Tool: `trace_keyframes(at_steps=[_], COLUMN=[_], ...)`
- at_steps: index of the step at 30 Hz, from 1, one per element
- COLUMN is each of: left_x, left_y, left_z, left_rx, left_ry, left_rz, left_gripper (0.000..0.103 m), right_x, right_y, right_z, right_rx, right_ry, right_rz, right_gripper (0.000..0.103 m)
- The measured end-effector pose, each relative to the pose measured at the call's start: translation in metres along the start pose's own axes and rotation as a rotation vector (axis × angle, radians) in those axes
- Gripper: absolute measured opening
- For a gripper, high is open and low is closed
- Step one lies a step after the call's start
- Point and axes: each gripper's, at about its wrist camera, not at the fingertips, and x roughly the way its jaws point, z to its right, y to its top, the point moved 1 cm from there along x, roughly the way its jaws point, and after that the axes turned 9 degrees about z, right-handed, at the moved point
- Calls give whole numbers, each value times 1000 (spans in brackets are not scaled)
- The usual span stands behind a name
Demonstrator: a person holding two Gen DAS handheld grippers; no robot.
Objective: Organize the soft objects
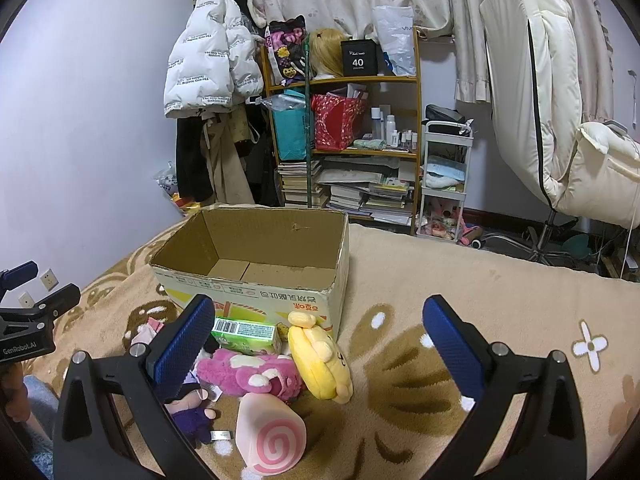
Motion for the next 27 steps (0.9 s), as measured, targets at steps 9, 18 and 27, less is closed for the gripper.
trace_keyframes(at_steps=[9, 18, 27], left_x=[0, 14, 53], left_y=[0, -6, -8], left_z=[0, -9, -5], left_rx=[3, -1, -4], left_ry=[0, 15, 53], left_rz=[-2, -54, -189], left_gripper=[102, 102, 102], right_x=[0, 3, 25], right_y=[0, -6, -19], right_z=[0, -1, -4], right_rx=[-1, -7, 19], right_ry=[-1, -1, 13], right_rz=[-1, -12, -94], right_gripper=[103, 103, 103])
